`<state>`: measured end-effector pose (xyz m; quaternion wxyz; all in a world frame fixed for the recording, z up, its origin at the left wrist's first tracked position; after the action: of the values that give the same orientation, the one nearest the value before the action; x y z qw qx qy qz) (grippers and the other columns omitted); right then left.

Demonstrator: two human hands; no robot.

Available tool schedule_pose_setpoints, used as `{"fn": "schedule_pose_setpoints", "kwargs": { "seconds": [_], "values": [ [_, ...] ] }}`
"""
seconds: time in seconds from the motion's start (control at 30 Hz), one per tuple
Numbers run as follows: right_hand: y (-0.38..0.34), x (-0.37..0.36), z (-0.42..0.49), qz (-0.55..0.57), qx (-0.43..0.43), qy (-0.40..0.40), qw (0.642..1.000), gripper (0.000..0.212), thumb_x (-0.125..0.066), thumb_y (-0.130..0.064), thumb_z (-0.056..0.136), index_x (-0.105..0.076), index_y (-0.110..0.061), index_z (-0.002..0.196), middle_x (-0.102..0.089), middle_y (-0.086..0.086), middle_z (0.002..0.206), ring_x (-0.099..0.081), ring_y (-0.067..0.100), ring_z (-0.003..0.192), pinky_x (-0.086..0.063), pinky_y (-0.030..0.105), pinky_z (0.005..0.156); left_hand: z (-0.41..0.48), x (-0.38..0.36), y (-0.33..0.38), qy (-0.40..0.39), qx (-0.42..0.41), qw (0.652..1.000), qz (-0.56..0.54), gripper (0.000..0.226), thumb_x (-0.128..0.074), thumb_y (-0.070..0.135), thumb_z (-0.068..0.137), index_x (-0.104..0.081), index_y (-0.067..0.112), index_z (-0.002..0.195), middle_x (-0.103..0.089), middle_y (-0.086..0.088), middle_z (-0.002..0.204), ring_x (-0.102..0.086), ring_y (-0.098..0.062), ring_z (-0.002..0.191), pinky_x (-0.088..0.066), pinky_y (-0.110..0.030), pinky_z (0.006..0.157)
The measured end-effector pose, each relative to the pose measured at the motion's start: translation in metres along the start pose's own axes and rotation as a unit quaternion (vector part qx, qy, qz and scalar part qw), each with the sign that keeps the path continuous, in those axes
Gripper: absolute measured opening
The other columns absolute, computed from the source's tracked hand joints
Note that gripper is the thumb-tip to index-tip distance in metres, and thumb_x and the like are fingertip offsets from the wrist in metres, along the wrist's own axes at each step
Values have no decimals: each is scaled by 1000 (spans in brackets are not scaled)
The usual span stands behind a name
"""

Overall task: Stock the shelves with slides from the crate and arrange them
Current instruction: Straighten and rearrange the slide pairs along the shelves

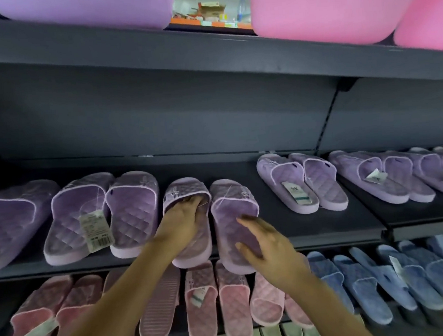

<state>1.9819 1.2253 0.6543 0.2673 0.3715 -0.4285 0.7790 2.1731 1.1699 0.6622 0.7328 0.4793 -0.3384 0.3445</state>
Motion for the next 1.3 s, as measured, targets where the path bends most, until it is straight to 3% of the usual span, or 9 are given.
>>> {"fn": "schedule_pose_setpoints", "kwargs": {
  "seconds": [0.2, 0.37, 0.5, 0.6, 0.7, 0.83, 1.03, 1.17, 1.3],
  "values": [
    [3, -6, 2, -12, -10, -11, 1000, 76, -29, -57, 75, -47, -14, 135, -47, 3, 140, -49, 23, 123, -39, 27, 99, -15, 9, 1, 54, -58, 995, 62, 55, -22, 42, 86, -67, 20, 108, -71, -12, 89, -66, -35, 76, -53, -41, 62],
    [2, -13, 5, -43, 12, -52, 998, 97, -22, -79, 71, -32, -15, 144, -27, 2, 152, -22, 16, 141, -11, 13, 106, -36, 17, 12, 74, -93, 984, 135, 35, -39, 31, 79, -74, 29, 79, -69, 9, 61, -61, -13, 43, -38, -15, 34],
    [2, -19, 7, -62, 21, -62, 996, 119, 5, -90, 59, -23, -14, 147, -15, 3, 156, -1, 9, 141, 2, 15, 108, -53, 8, 5, 41, -98, 994, 33, 46, -36, 44, 86, -68, 23, 111, -68, 8, 113, -67, -10, 95, -55, -22, 74],
    [2, -23, 7, -60, 10, -61, 996, 118, 10, -88, 62, -22, -12, 147, -14, 6, 156, -3, 18, 144, 3, 20, 111, -55, -4, -2, -34, -48, 996, 60, 95, 1, 76, 78, -39, 16, 141, -34, 1, 149, -32, -15, 137, -19, -26, 112],
    [2, -29, 8, -100, -3, -58, 993, 101, 4, -75, 82, -35, -3, 141, -30, 16, 149, -23, 32, 140, -9, 38, 112, -51, -12, -7, -55, -32, 993, 103, 110, 24, 76, 68, -18, 12, 147, -16, -3, 155, -10, -16, 144, 4, -25, 113],
    [2, -35, 7, -129, -41, -53, 989, 78, -6, -53, 97, -54, 1, 127, -53, 21, 131, -50, 35, 122, -41, 47, 97, -47, -16, -5, -61, -28, 989, 133, 88, 7, 56, 74, -15, 13, 148, -14, -3, 156, -9, -15, 144, 4, -26, 113],
    [4, -38, 16, -157, -68, -22, 985, 78, -5, -49, 98, -60, 1, 120, -60, 22, 122, -58, 34, 114, -46, 43, 91, -35, -15, 5, -60, -5, 990, 125, 91, 7, 52, 71, -25, 12, 146, -17, -2, 155, -14, -17, 144, -2, -30, 116],
    [17, -37, 32, -145, -71, -20, 987, 80, -3, -47, 98, -63, 4, 115, -62, 24, 118, -60, 36, 109, -48, 45, 89, -17, -16, 9, -127, -67, 975, 170, 63, -20, 33, 85, -64, -5, 108, -53, -24, 129, -53, -42, 117, -43, -56, 95],
    [29, -34, 50, -139, -68, -30, 988, 98, 9, -62, 89, -51, 5, 128, -49, 27, 133, -47, 39, 124, -32, 42, 104, 2, -19, 10, -86, 4, 987, 132, 100, 15, 50, 61, -20, 12, 147, -17, -4, 155, -16, -16, 142, -8, -30, 115]
  ]
}}
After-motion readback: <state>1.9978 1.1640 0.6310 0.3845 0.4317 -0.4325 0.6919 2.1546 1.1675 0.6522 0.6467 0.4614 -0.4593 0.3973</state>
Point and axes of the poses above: each hand's wrist, its own z-axis towards the middle knuckle, its own x-axis out of the back of the hand, y = z × x, the point moved 2 cm from there along z, towards the middle knuckle
